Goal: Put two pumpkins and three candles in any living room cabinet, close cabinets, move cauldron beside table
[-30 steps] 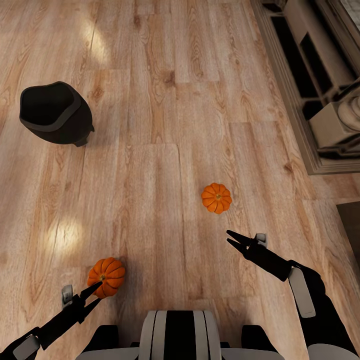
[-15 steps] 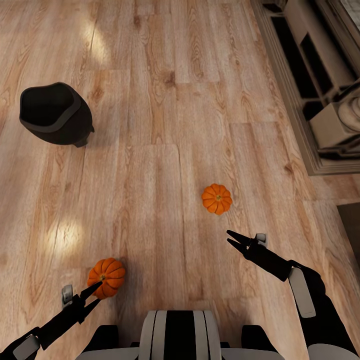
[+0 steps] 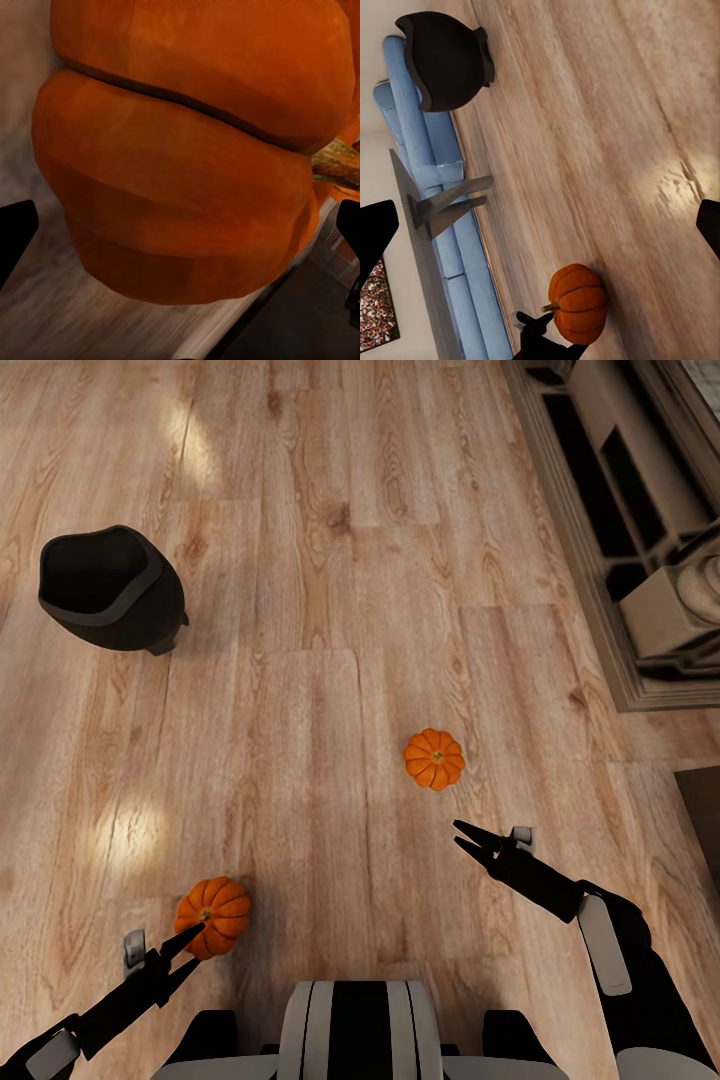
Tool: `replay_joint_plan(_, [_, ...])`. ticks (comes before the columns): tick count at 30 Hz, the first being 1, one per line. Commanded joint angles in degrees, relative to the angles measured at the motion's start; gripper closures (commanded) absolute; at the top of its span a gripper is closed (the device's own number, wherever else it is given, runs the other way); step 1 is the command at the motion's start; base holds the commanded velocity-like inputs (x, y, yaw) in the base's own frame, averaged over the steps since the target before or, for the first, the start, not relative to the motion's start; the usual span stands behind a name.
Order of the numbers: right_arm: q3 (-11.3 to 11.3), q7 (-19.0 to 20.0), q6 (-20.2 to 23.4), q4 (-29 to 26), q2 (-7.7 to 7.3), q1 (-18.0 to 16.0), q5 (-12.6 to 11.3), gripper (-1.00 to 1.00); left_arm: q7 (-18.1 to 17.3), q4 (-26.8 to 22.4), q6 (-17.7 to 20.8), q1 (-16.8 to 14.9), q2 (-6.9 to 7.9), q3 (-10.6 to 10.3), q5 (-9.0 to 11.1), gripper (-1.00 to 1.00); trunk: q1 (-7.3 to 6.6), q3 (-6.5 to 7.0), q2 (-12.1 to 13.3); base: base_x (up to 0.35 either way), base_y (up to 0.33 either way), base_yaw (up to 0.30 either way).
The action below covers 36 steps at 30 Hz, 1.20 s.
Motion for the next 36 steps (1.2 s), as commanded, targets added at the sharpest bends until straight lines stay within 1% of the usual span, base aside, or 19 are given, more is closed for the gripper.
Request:
replay_joint_plan(1, [-0.1, 0.2, 0.3, 0.0, 0.0, 0.0, 0.0, -1.0, -0.1, 0.0, 0.6, 0.0, 0.03, -0.4, 0.6, -1.0, -0.01, -0.03, 0.0, 0.0, 0.0, 0.0])
replay_joint_plan(4, [-0.1, 0.2, 0.3, 0.0, 0.0, 0.0, 0.0, -1.0, -0.1, 0.0, 0.6, 0.0, 0.03, -0.4, 0.6, -1.0, -0.01, -0.03, 0.0, 0.0, 0.0, 0.0])
replay_joint_plan(5, [-0.1, 0.2, 0.3, 0.0, 0.0, 0.0, 0.0, -1.0, 0.0, 0.0, 0.6, 0.0, 0.03, -0.4, 0.6, 1.0, -0.01, -0.03, 0.0, 0.0, 0.0, 0.0])
replay_joint_plan(33, [-0.1, 0.3, 0.3, 0.0, -0.09, 0.0, 0.0, -1.0, -0.5, 0.0, 0.5, 0.0, 0.03, -0.3, 0.6, 1.0, -0.01, -0.03, 0.0, 0.0, 0.0, 0.0])
replay_joint_plan(36, [-0.1, 1.6, 0.3, 0.0, -0.14, 0.0, 0.1, -1.0, -0.6, 0.0, 0.5, 0.0, 0.03, -0.3, 0.6, 1.0, -0.01, -0.03, 0.0, 0.0, 0.0, 0.0])
